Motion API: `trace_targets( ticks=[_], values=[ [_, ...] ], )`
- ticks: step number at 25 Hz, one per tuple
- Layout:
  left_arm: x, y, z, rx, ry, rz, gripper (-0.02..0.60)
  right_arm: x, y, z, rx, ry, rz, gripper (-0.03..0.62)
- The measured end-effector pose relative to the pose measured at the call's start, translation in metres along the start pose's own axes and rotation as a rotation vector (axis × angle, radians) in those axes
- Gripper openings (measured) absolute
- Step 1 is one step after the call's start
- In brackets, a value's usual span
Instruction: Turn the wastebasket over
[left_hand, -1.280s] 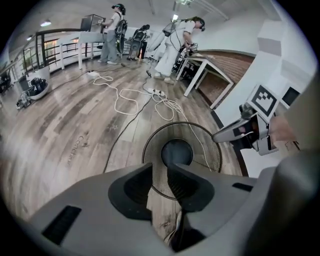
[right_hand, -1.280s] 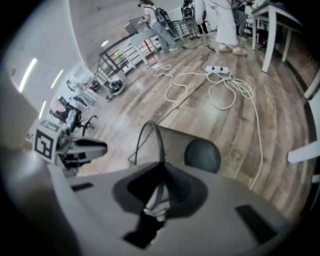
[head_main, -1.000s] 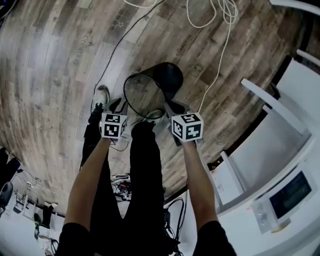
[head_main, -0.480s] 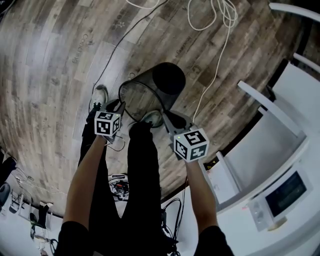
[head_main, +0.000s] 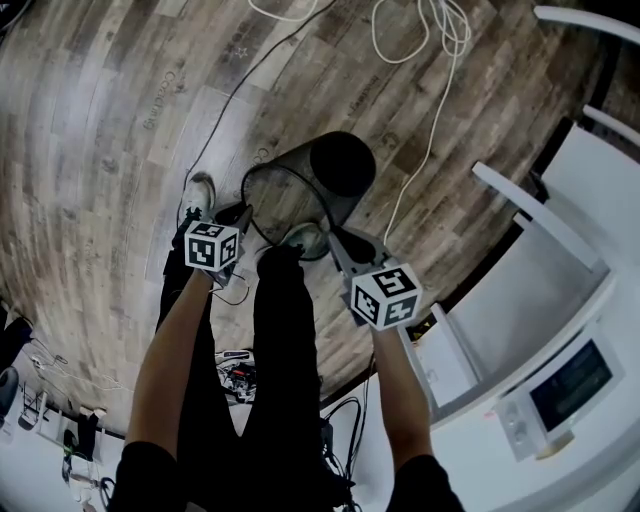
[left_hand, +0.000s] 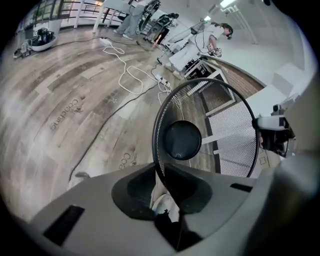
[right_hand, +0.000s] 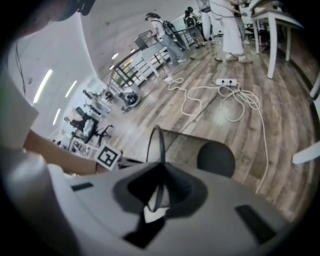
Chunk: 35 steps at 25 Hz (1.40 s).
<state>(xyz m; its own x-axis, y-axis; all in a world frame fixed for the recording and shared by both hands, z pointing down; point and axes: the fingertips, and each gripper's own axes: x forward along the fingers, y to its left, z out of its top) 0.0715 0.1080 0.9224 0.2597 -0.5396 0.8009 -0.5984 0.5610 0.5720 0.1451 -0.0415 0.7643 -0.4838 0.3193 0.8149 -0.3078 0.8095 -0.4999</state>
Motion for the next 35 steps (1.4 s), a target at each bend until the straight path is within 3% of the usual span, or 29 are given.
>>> trace_targets(
  ticks=[10,22,35],
  values=[
    [-0.016,0.005,0.015,0.014,-0.019,0.028,0.069,0.016,-0.039,-0.029,0.125,-0.010,-0.021,0.056],
    [-0.036,0.034,0.028,0.013,-0.016,0.111,0.060,0.085,-0.070,-0.060,0.272,-0.055,0.076,0.057],
    [-0.024,0.077,0.025,-0.002,0.009,0.170,0.060,0.160,-0.085,-0.086,0.395,0.016,0.101,0.055]
  ],
)
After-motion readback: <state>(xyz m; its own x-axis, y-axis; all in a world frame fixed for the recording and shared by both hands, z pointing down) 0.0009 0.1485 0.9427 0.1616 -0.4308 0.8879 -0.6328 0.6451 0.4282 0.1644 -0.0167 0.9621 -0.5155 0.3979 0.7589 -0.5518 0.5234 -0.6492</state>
